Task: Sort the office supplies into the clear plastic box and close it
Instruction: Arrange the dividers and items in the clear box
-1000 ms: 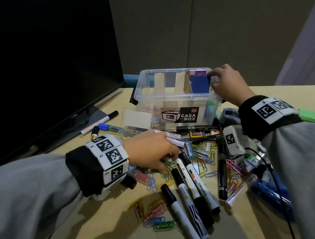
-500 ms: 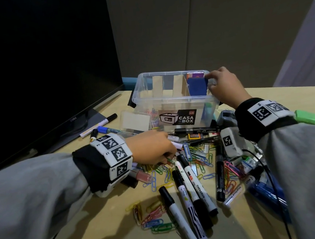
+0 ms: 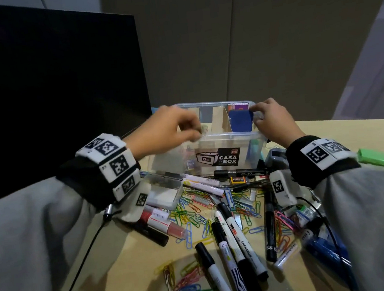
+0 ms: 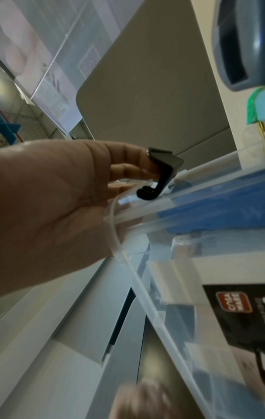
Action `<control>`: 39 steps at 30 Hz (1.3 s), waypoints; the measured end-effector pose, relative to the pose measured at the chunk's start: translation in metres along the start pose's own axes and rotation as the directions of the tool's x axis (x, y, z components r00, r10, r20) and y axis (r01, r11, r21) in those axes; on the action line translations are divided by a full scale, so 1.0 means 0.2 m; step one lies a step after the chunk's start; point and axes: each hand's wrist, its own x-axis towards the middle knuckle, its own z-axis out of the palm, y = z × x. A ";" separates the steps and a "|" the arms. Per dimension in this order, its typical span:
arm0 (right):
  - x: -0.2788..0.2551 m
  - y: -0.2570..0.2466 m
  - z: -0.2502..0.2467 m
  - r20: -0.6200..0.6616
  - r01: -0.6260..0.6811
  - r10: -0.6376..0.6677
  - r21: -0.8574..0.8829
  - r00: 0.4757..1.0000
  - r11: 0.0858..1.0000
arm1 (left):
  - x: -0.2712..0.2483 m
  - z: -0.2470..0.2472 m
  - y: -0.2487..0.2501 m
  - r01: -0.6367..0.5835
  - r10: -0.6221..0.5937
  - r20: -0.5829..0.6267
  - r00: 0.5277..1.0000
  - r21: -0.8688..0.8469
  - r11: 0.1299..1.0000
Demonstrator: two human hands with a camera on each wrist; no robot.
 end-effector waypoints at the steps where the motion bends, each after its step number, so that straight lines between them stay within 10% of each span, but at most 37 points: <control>1: 0.00 0.00 0.00 -0.001 0.002 -0.002 -0.004 1.000 1.000 | 0.02 -0.01 -0.02 0.049 -0.050 -0.085 0.995 -0.013 0.999; 6: 0.00 0.00 0.00 0.005 0.000 0.000 0.002 1.000 1.000 | 0.15 0.02 -0.12 0.304 -0.294 -0.257 0.921 -0.001 0.953; 15: 0.00 0.01 0.01 -0.002 -0.001 0.001 0.021 1.000 1.000 | 0.23 0.12 -0.17 0.386 -0.341 -0.233 0.911 0.187 0.903; 21: 0.01 0.02 0.01 0.004 -0.007 0.007 0.007 1.000 1.000 | 0.11 0.13 -0.03 0.098 -0.016 -0.259 0.966 0.306 0.947; 25: 0.02 0.03 0.02 -0.009 -0.008 0.008 0.021 1.000 1.000 | -0.06 0.16 0.06 -0.257 0.233 0.123 0.965 0.236 0.937; 29: 0.01 0.02 0.02 -0.006 -0.010 0.010 0.010 1.000 1.000 | -0.19 0.23 0.04 -0.327 0.097 0.663 0.742 0.231 0.916; 32: 0.02 0.03 0.02 -0.011 -0.006 0.006 0.000 1.000 1.000 | -0.25 0.26 0.02 -0.353 0.003 0.741 0.671 0.315 0.881; 39: 0.03 0.03 0.02 -0.007 -0.015 0.015 0.020 1.000 1.000 | -0.28 0.38 0.02 -0.368 -0.027 0.692 0.722 0.416 0.832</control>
